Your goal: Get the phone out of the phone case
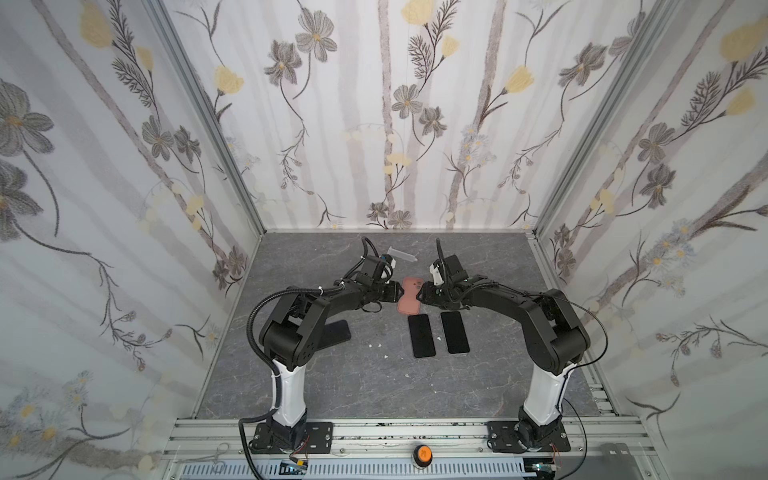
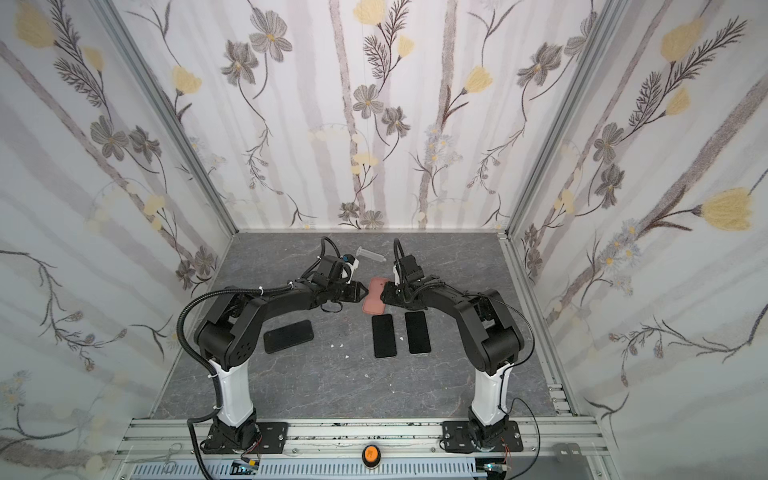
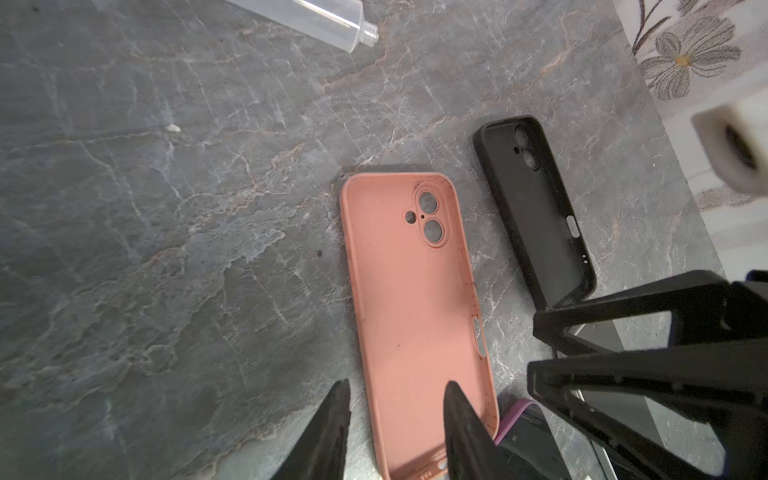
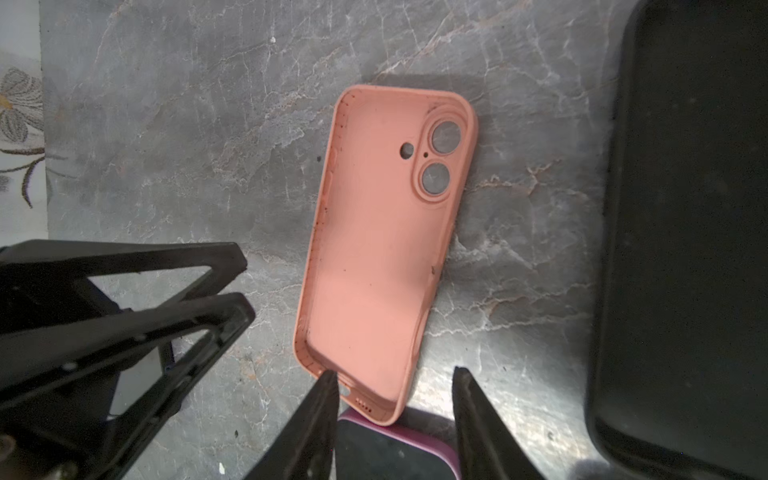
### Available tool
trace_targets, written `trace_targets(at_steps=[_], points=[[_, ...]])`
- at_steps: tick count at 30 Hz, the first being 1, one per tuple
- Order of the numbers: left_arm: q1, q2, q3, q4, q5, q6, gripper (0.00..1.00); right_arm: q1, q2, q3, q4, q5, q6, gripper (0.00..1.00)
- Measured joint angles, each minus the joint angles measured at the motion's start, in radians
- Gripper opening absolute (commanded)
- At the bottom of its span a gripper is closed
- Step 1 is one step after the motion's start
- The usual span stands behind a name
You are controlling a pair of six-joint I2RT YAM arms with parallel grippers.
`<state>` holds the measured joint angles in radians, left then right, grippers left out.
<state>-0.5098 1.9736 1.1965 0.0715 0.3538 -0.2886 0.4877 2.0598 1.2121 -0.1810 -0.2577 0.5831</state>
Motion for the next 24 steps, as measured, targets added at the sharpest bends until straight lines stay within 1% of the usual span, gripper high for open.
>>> trace_targets(at_steps=[4, 13, 24], points=[[0.0, 0.028, 0.012, 0.003, 0.014, -0.003, 0.36, -0.007, 0.029, 0.026, -0.001, -0.006, 0.003, 0.43], [0.0, 0.066, 0.015, 0.003, 0.035, -0.007, 0.36, -0.015, 0.084, 0.064, -0.005, -0.032, 0.003, 0.36], [-0.021, 0.098, 0.036, 0.017, 0.069, -0.019, 0.36, -0.024, 0.131, 0.091, -0.008, -0.055, 0.0, 0.35]])
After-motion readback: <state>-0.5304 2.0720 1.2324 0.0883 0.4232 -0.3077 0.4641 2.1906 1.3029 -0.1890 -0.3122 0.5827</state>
